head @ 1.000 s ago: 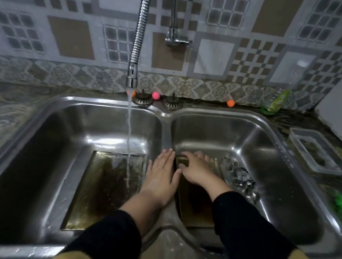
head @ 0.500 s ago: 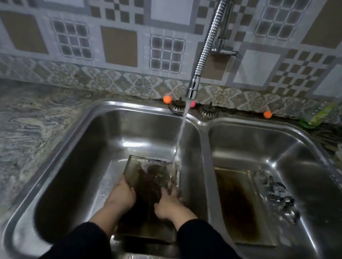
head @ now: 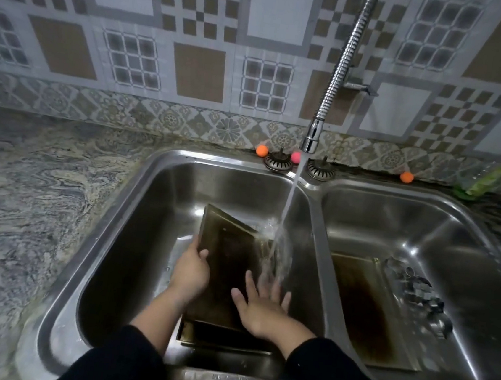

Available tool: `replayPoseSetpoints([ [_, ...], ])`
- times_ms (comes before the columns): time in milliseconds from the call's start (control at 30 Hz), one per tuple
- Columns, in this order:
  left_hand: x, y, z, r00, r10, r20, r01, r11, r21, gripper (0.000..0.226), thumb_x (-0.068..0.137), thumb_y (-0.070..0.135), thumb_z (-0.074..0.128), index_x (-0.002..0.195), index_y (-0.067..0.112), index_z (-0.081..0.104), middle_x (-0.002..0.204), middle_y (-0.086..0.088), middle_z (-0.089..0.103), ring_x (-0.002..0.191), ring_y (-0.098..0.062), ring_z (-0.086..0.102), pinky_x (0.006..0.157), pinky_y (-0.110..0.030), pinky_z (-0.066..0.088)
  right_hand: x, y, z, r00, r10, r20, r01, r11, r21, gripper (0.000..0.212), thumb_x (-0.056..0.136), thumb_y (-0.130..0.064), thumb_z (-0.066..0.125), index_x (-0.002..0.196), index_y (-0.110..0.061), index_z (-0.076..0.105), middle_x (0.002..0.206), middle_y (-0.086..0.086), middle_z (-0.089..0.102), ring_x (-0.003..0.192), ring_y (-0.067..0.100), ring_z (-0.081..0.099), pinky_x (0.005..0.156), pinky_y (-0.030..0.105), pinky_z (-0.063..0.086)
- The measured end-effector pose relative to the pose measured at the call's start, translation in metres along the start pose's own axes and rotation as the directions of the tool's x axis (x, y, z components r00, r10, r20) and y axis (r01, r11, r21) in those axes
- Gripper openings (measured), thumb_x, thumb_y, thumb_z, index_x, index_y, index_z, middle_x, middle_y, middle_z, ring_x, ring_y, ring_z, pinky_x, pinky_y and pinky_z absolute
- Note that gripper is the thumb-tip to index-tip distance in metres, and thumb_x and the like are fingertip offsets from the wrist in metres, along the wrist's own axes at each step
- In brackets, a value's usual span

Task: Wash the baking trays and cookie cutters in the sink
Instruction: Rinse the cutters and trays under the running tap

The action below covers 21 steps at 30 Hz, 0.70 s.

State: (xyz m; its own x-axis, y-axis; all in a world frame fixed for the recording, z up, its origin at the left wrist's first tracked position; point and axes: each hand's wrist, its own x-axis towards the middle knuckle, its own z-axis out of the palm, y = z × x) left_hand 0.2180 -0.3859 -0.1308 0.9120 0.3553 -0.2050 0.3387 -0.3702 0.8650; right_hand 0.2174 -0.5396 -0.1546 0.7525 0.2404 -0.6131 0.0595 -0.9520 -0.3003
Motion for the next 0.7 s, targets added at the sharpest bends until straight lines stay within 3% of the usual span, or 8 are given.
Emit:
replayPoseSetpoints([
  [133, -0.008, -0.001, -0.021, 0.999, 0.040, 0.015, -0.035, 0.967, -0.253, 0.040, 0.104, 0.017, 0.032, 0.140, 0.032, 0.039, 0.123, 0.001, 0.055, 0.110, -0.015, 0.054, 0.085, -0.024, 0.041, -0.010, -0.004, -0.023, 0.985, -0.087, -0.150, 0.049, 0.969, -0.242, 0.068, 0.092, -0.065, 0.002, 0.149, -0.033, -0.016, 0.156, 0.009, -0.025, 0.138, 0.025, -0.034, 0.109, 0.058, -0.023],
  [200, -0.015, 0.002, -0.020, 0.996, 0.057, 0.070, -0.030, 0.942, -0.335, 0.038, 0.104, 0.017, 0.031, 0.135, 0.036, 0.041, 0.115, 0.007, 0.059, 0.103, -0.007, 0.057, 0.075, -0.015, 0.043, 0.001, -0.013, -0.044, 0.949, -0.094, -0.301, 0.005, 0.959, -0.284, 0.070, 0.092, -0.065, 0.002, 0.151, -0.029, -0.008, 0.158, 0.013, -0.015, 0.143, 0.027, -0.025, 0.110, 0.060, -0.019],
  [267, -0.021, 0.007, -0.013, 0.987, 0.066, 0.147, -0.002, 0.918, -0.396, 0.037, 0.105, 0.017, 0.030, 0.134, 0.036, 0.044, 0.115, 0.008, 0.062, 0.103, -0.005, 0.059, 0.080, -0.016, 0.048, 0.017, -0.024, -0.066, 0.905, -0.096, -0.415, -0.023, 0.962, -0.273, 0.069, 0.094, -0.062, 0.004, 0.152, -0.027, -0.002, 0.159, 0.014, -0.011, 0.145, 0.028, -0.020, 0.110, 0.062, -0.017],
  [333, -0.021, 0.009, -0.004, 0.986, 0.063, 0.154, 0.016, 0.887, -0.462, 0.039, 0.105, 0.019, 0.029, 0.138, 0.033, 0.044, 0.124, 0.000, 0.062, 0.113, -0.014, 0.059, 0.101, -0.032, 0.046, 0.026, -0.036, -0.079, 0.897, -0.161, -0.411, 0.043, 0.958, -0.282, 0.063, 0.096, -0.059, 0.006, 0.152, -0.031, 0.000, 0.159, 0.008, -0.015, 0.145, 0.028, -0.019, 0.110, 0.061, -0.017],
  [400, -0.017, 0.010, -0.001, 0.990, 0.060, 0.124, 0.013, 0.858, -0.514, 0.040, 0.105, 0.020, 0.030, 0.142, 0.031, 0.042, 0.131, -0.002, 0.059, 0.120, -0.016, 0.056, 0.109, -0.042, 0.040, 0.022, -0.046, -0.076, 0.886, -0.311, -0.342, 0.191, 0.920, -0.342, 0.054, 0.099, -0.053, 0.009, 0.151, -0.039, 0.002, 0.160, -0.002, -0.015, 0.145, 0.025, -0.020, 0.113, 0.059, -0.014],
  [567, -0.003, 0.005, -0.013, 0.999, 0.023, 0.031, -0.001, 0.809, -0.588, 0.040, 0.105, 0.022, 0.031, 0.142, 0.031, 0.042, 0.132, -0.002, 0.059, 0.124, -0.017, 0.053, 0.111, -0.044, 0.035, -0.017, -0.041, -0.052, 0.791, -0.563, -0.237, 0.431, 0.789, -0.437, 0.048, 0.103, -0.040, 0.016, 0.149, -0.044, 0.004, 0.158, -0.012, -0.017, 0.144, 0.011, -0.023, 0.115, 0.049, -0.017],
  [633, -0.007, 0.009, -0.011, 0.999, 0.036, 0.028, -0.013, 0.820, -0.572, 0.042, 0.105, 0.022, 0.031, 0.145, 0.030, 0.038, 0.139, -0.001, 0.053, 0.129, -0.016, 0.048, 0.114, -0.042, 0.032, -0.025, -0.027, -0.055, 0.807, -0.547, -0.223, 0.424, 0.800, -0.425, 0.048, 0.103, -0.042, 0.017, 0.148, -0.047, 0.001, 0.156, -0.013, -0.021, 0.142, 0.010, -0.027, 0.113, 0.050, -0.019],
  [700, -0.016, 0.017, -0.004, 0.995, 0.093, -0.038, -0.099, 0.859, -0.503, 0.042, 0.104, 0.018, 0.031, 0.146, 0.024, 0.037, 0.143, 0.002, 0.048, 0.131, -0.012, 0.044, 0.113, -0.029, 0.030, -0.022, -0.016, -0.063, 0.847, -0.458, -0.271, 0.347, 0.862, -0.370, 0.049, 0.101, -0.047, 0.015, 0.147, -0.048, -0.003, 0.155, -0.012, -0.024, 0.141, 0.013, -0.029, 0.112, 0.054, -0.018],
])
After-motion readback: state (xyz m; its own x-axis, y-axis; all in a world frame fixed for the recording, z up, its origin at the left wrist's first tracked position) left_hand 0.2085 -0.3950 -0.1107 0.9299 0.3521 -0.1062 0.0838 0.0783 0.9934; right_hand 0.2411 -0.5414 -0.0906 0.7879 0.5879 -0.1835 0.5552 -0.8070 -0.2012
